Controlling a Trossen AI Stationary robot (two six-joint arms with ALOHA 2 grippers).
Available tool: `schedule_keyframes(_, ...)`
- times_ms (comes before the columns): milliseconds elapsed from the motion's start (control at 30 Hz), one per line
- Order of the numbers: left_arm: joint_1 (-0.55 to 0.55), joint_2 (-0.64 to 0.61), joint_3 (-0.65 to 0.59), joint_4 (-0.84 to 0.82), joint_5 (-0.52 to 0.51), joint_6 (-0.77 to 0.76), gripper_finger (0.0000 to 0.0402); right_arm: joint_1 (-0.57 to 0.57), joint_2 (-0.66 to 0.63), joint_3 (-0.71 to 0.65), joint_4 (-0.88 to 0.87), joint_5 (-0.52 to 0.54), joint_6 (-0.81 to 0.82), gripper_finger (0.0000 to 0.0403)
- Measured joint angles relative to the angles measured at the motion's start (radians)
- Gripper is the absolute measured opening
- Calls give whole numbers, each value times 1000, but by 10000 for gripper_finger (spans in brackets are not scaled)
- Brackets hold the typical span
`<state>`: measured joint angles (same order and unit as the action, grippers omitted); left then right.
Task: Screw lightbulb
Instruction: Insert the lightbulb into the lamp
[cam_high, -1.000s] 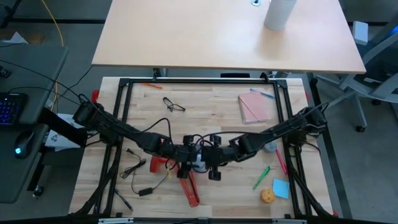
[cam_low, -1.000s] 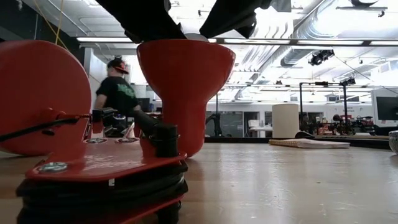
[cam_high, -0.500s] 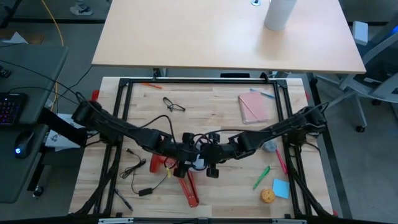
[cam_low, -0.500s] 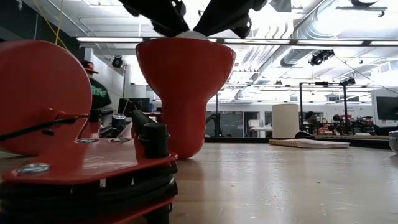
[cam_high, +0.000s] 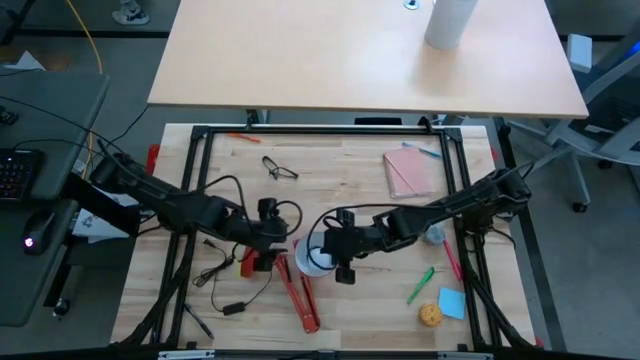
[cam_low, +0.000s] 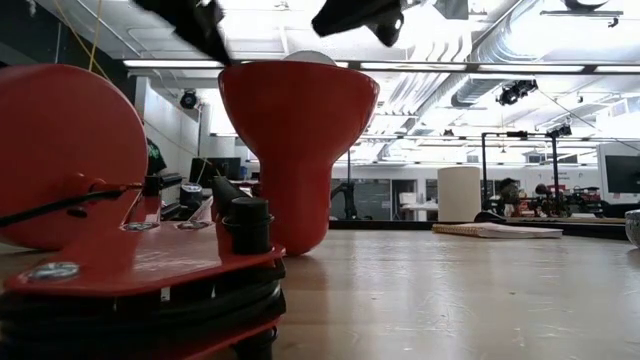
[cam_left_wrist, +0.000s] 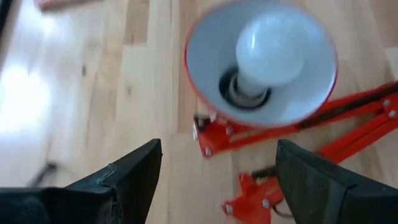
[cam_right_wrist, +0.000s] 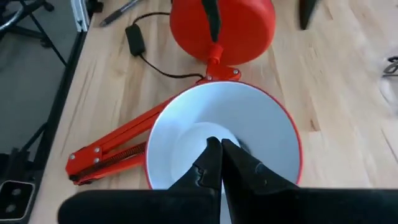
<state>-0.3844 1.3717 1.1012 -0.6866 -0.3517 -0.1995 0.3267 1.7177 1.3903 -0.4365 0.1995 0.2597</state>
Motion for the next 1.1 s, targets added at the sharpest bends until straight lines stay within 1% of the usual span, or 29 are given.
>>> schedule_keyframes(133, -28, 0, -82, 54, -1, -78, 286, 10, -28, 0, -78, -36, 14, 0)
schedule_keyframes(233, -41, 19, -127, 142, 2, -85, 286, 23, -24, 0, -129, -107, 28, 0)
schedule_keyframes(367, -42, 61, -142, 199, -2, -81, 286, 36, -4, 0, -113, -124, 31, 0)
schedule_keyframes(600, -40, 132, -142, 306, 6, -11, 286, 31, 35, 0, -110, -129, 46, 0)
schedule_keyframes(700, -40, 150, -142, 327, 7, -8, 286, 31, 55, 0, -105, -130, 48, 0)
schedule_keyframes(933, -38, 154, -142, 360, 4, -8, 286, 25, 72, 0, -61, -121, 50, 0)
schedule_keyframes(1100, -38, 154, -143, 373, 6, -8, 286, -1, 72, 0, -31, -105, 50, 0)
